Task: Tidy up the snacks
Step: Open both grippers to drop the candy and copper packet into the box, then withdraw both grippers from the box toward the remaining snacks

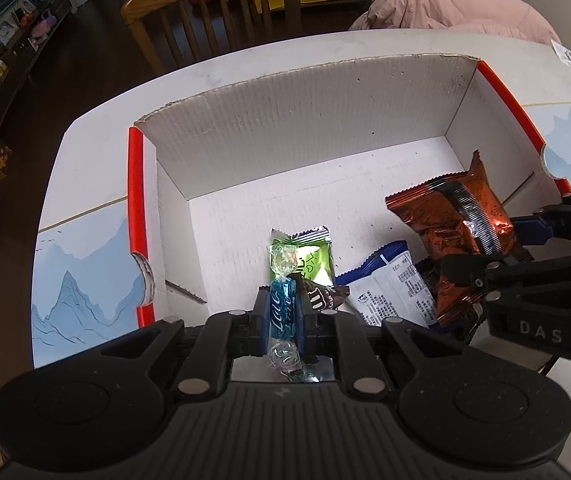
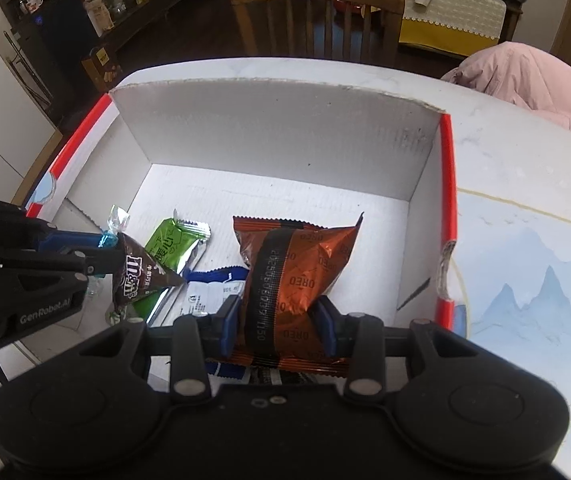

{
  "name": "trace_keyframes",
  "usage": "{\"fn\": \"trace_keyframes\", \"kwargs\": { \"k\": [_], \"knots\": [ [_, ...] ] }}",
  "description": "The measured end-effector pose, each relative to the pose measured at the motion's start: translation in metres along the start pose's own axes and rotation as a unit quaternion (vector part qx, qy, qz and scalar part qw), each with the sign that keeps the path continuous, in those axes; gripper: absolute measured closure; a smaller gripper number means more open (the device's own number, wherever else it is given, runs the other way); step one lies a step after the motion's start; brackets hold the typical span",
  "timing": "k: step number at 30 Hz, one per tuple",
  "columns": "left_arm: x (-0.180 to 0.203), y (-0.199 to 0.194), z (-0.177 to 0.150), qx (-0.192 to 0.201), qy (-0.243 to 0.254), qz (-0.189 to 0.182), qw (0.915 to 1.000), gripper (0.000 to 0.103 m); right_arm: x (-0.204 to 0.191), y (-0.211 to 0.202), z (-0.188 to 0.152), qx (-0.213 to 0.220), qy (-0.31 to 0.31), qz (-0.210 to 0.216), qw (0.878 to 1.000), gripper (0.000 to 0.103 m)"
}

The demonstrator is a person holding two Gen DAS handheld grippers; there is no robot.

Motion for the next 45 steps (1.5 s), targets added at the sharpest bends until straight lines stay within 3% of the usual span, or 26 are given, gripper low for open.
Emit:
{"fn": "trace_keyframes", "kwargs": {
  "k": [16,30,35,45],
  "knots": [
    [0.001,-0.013,-0.014,0.004,0.005,-0.009,0.9999,0.090,-0.008,-0.011,-0.008,0.001,-0.002,-0.003,1.000,0.061],
    [-0.008,-0.055,-0.028,0.037,0.000,-0.044,0.9984,0.090,-0.017,-0.060,-0.016,0.046,0.016,-0.021,0.999,0.047],
    [-0.013,-0.073,-0.036,0.049,0.000,-0.056,0.9972,0.084,-0.025,-0.079,-0.019,0.066,0.017,-0.028,0.997,0.041],
    [-0.020,-0.111,-0.053,0.078,0.000,-0.083,0.9935,0.083,-0.048,-0.115,-0.026,0.097,0.017,-0.033,0.995,0.040]
  ]
}}
Point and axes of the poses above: each gripper's, at about its wrist camera, not at the fingertips, and y roughly the way its jaws point, x to its right, z to its top, the point moved 4 cm from there along y, roughly the way its jaws point, and after that the axes turned 15 degrees about -y, right-handed, at the moved point
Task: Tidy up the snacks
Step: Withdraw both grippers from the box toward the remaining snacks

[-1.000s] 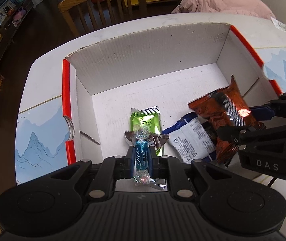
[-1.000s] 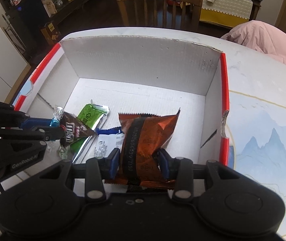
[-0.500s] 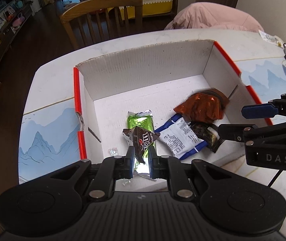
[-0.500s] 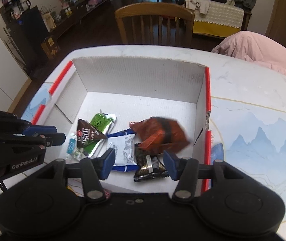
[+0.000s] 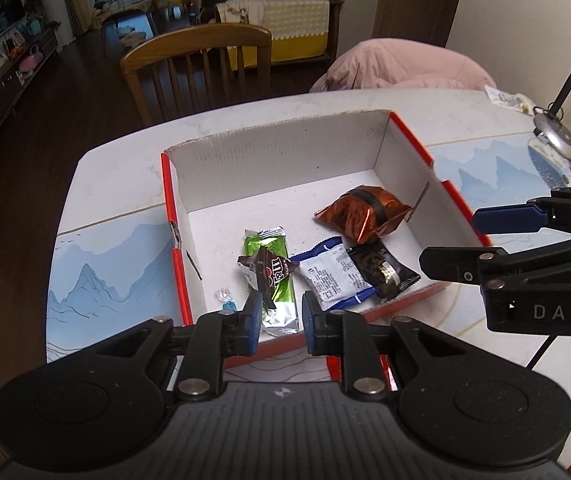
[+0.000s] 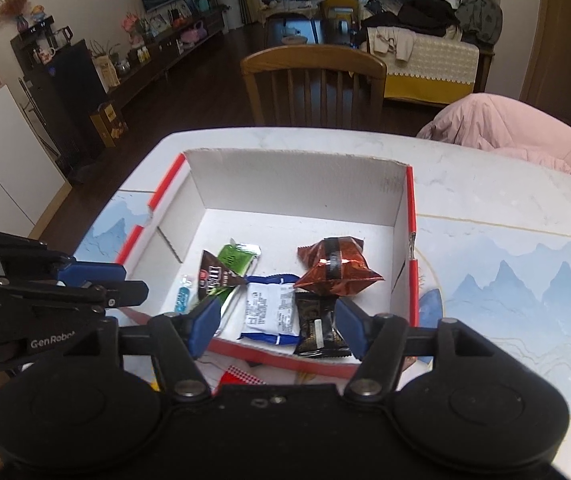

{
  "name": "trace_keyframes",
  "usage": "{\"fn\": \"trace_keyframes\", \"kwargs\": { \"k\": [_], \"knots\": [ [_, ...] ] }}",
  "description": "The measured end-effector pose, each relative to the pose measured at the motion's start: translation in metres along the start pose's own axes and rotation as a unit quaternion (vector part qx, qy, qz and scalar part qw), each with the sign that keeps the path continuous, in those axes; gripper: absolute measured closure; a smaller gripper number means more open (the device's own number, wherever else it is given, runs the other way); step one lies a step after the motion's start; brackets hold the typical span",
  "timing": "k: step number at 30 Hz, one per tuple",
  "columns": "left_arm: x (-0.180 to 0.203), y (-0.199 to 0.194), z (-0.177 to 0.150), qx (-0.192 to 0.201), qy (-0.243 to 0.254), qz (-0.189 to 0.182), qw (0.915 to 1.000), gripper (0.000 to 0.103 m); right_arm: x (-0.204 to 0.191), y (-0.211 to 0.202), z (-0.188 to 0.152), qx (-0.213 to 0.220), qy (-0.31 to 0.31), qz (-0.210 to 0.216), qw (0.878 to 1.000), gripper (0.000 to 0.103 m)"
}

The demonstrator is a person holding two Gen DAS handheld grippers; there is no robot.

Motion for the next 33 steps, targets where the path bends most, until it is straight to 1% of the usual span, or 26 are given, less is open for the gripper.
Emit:
{"fn": "trace_keyframes", "kwargs": {
  "k": [2,6,7,8,9,10,11,13,17,19,21,28,29,30,32,33],
  "knots": [
    [-0.001,-0.008,-0.003,0.005,-0.001,-0.005,1.0000,0.082,-0.004,-0.008,-0.001,0.007,0.000,-0.001,1.000,0.037],
    [-0.002,-0.024,-0.009,0.016,0.001,-0.018,0.9997,0.082,-0.014,-0.024,-0.003,0.019,0.000,-0.003,1.000,0.026],
    [-0.002,-0.028,-0.011,0.019,0.002,-0.021,0.9996,0.079,-0.017,-0.027,-0.003,0.022,-0.001,-0.003,1.000,0.026],
    [-0.002,-0.032,-0.013,0.021,0.001,-0.025,0.9995,0.074,-0.019,-0.030,-0.004,0.025,-0.002,-0.004,1.000,0.026],
    [-0.003,-0.036,-0.015,0.023,-0.001,-0.029,0.9993,0.071,-0.022,-0.034,-0.005,0.027,-0.003,-0.004,1.000,0.025],
    [-0.004,-0.041,-0.017,0.026,-0.003,-0.033,0.9991,0.064,-0.024,-0.037,-0.006,0.030,-0.002,-0.002,1.000,0.025],
    [-0.005,-0.045,-0.019,0.030,-0.004,-0.036,0.9989,0.054,-0.027,-0.040,-0.007,0.032,-0.001,-0.001,0.999,0.024],
    [-0.008,-0.053,-0.023,0.040,-0.008,-0.041,0.9983,0.045,-0.031,-0.046,-0.009,0.038,0.000,0.000,0.999,0.023],
    [-0.014,-0.067,-0.033,0.049,-0.008,-0.049,0.9976,0.045,-0.039,-0.057,-0.016,0.046,0.005,0.006,0.999,0.021],
    [-0.017,-0.072,-0.039,0.050,-0.008,-0.052,0.9974,0.045,-0.044,-0.063,-0.020,0.051,0.006,0.006,0.999,0.018],
    [-0.020,-0.076,-0.046,0.051,-0.007,-0.054,0.9972,0.045,-0.049,-0.067,-0.024,0.054,0.008,0.008,0.998,0.011],
    [-0.028,-0.083,-0.073,0.044,-0.008,-0.066,0.9968,0.045,-0.064,-0.079,-0.045,0.062,0.009,0.014,0.998,0.008],
    [-0.029,-0.083,-0.076,0.044,-0.008,-0.067,0.9968,0.044,-0.065,-0.081,-0.048,0.062,0.011,0.015,0.998,0.006],
    [-0.030,-0.084,-0.080,0.044,-0.009,-0.067,0.9968,0.043,-0.066,-0.082,-0.051,0.063,0.014,0.016,0.998,0.003],
    [-0.032,-0.085,-0.086,0.045,-0.013,-0.069,0.9965,0.036,-0.068,-0.084,-0.057,0.066,0.018,0.018,0.998,0.002],
    [-0.033,-0.086,-0.089,0.046,-0.014,-0.070,0.9964,0.035,-0.069,-0.084,-0.061,0.066,0.019,0.018,0.997,0.002]
  ]
}}
Point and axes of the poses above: each gripper's, at about its wrist camera, not at the fingertips, and y roughly the way its jaws point, x to its right, z to its top, the point moved 4 cm from there along y, roughly the way its jaws point, and after that the axes turned 15 degrees about -y, right-handed, at the moved point
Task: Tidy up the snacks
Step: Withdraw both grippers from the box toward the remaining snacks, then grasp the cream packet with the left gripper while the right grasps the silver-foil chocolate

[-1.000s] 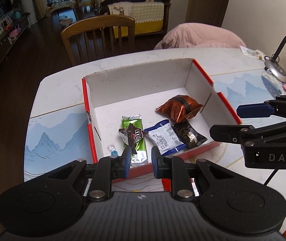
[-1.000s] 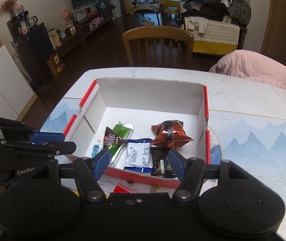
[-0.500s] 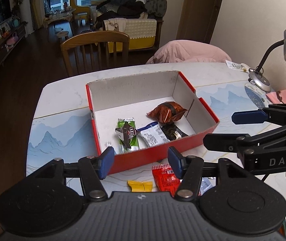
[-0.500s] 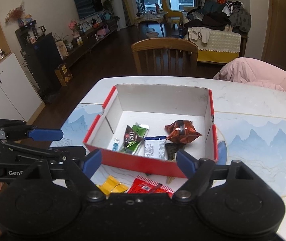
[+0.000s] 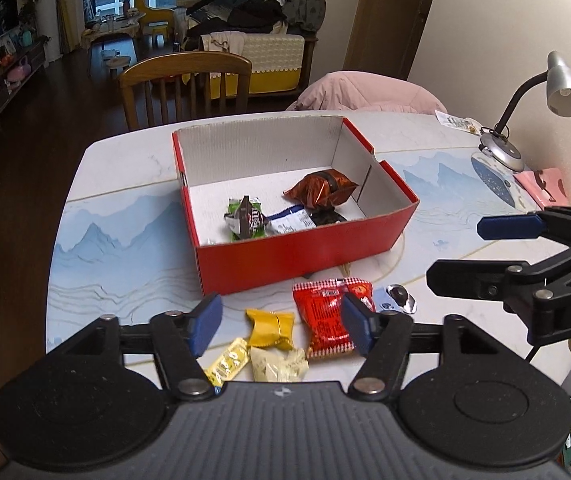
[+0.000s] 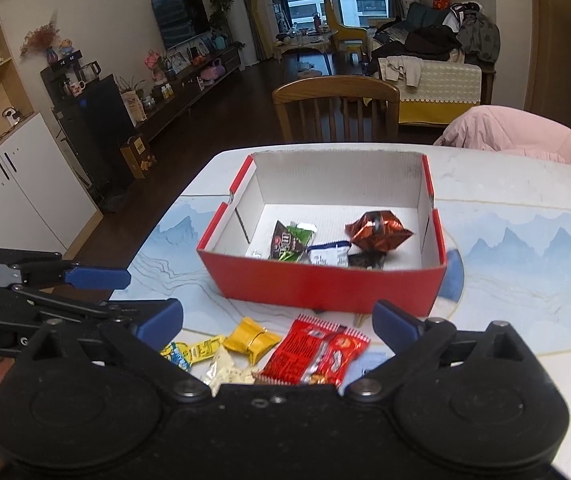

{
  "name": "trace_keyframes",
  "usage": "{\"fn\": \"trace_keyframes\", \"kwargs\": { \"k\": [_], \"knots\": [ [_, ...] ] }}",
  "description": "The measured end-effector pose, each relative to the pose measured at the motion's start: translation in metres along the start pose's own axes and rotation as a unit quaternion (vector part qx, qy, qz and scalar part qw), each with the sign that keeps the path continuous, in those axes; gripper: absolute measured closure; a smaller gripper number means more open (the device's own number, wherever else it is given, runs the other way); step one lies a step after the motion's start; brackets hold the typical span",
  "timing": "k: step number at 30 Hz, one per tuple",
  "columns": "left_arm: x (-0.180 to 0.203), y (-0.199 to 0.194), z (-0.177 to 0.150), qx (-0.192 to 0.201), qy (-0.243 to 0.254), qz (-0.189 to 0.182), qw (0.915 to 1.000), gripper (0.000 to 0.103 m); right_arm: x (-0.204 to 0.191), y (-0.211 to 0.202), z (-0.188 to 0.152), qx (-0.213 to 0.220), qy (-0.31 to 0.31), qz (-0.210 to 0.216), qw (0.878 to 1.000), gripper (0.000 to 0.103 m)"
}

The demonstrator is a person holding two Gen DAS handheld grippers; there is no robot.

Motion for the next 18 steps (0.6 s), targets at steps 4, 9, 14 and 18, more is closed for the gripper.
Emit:
{"fn": "trace_keyframes", "kwargs": {
  "k": [4,9,14,18],
  "knots": [
    [-0.003,-0.001,-0.013,0.003,0.003,0.006,1.0000,0.032,-0.003,0.000,-0.015,-0.007,0.004,-0.004,1.000,0.001],
    [-0.005,0.004,-0.030,0.000,-0.002,0.012,0.9999,0.026,-0.003,0.002,-0.035,-0.007,0.009,-0.006,1.000,0.000],
    [-0.006,0.019,-0.048,-0.020,-0.007,0.011,0.9997,0.025,0.002,0.010,-0.058,-0.027,0.019,-0.008,0.999,0.000],
    [-0.005,0.037,-0.062,-0.044,-0.002,0.021,0.9988,0.025,0.009,0.016,-0.076,-0.044,0.016,-0.017,0.999,0.000]
  ]
}}
Point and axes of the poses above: each gripper's, at about its wrist camera, not at the fingertips, and y roughly the way its jaws point, x to its right, z to its top, the point moved 4 cm from there along y, roughly the way its jaws point, and after that the axes turned 15 degrees about -y, right-handed, at the moved point
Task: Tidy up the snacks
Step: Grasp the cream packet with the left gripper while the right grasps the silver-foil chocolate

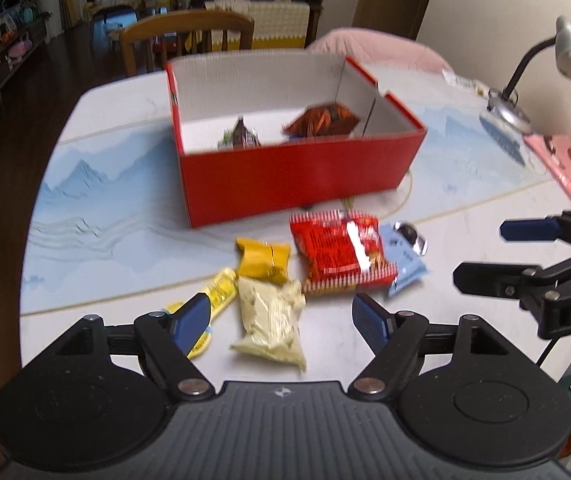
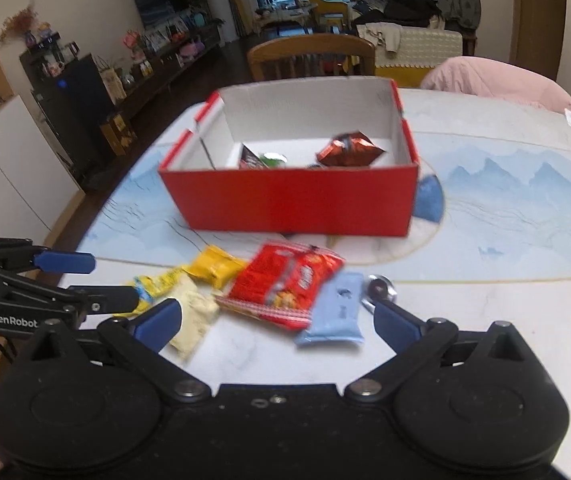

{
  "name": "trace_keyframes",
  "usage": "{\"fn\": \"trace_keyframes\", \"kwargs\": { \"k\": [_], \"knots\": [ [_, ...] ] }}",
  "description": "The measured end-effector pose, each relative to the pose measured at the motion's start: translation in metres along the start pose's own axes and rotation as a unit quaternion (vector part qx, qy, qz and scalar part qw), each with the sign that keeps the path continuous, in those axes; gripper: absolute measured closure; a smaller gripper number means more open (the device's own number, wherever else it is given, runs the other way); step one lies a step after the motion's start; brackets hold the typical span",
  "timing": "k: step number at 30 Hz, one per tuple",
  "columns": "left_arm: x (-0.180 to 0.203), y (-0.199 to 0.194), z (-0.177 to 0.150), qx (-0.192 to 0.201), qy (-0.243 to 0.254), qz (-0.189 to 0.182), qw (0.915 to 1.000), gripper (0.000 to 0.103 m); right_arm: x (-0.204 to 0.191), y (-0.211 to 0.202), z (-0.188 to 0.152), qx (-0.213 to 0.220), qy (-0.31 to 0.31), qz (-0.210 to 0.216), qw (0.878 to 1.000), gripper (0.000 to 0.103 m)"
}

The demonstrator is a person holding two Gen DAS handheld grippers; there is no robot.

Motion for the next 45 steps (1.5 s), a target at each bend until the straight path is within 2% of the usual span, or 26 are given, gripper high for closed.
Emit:
{"fn": "trace_keyframes", "kwargs": {
  "k": [9,16,24,34,39,45],
  "knots": [
    [0.007,0.038,-0.010,-0.037,0.001,0.008,0.9993,0.025,0.026,0.023,-0.021,-0.041,-0.009,-0.001,0.999,0.000],
    [0.006,0.064,-0.010,-0.060,-0.013,0.019,0.9979,0.025,0.065,0.045,-0.026,-0.068,-0.013,-0.024,0.997,0.005],
    [0.008,0.082,-0.008,-0.069,-0.024,0.036,0.9967,0.025,0.100,0.076,-0.026,-0.094,-0.018,-0.032,0.995,0.022],
    [0.008,0.099,-0.011,-0.080,-0.017,0.063,0.9947,0.025,0.093,0.106,-0.021,-0.108,-0.069,0.002,0.992,0.033],
    [0.010,0.102,-0.011,-0.078,-0.012,0.071,0.9944,0.027,0.093,0.119,-0.019,-0.114,-0.080,0.011,0.990,0.043],
    [0.012,0.103,-0.010,-0.073,-0.006,0.079,0.9941,0.039,0.088,0.124,-0.015,-0.106,-0.104,0.011,0.989,0.057]
  ]
}}
Point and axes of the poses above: each gripper's, at about its wrist camera, not at the fingertips, and y roughly the way its jaws point, x to its right, z to its top, the point moved 4 cm from there along y, roughly the way its jaws point, and after that the axes turned 15 degrees about -y, right-handed, at the moved point
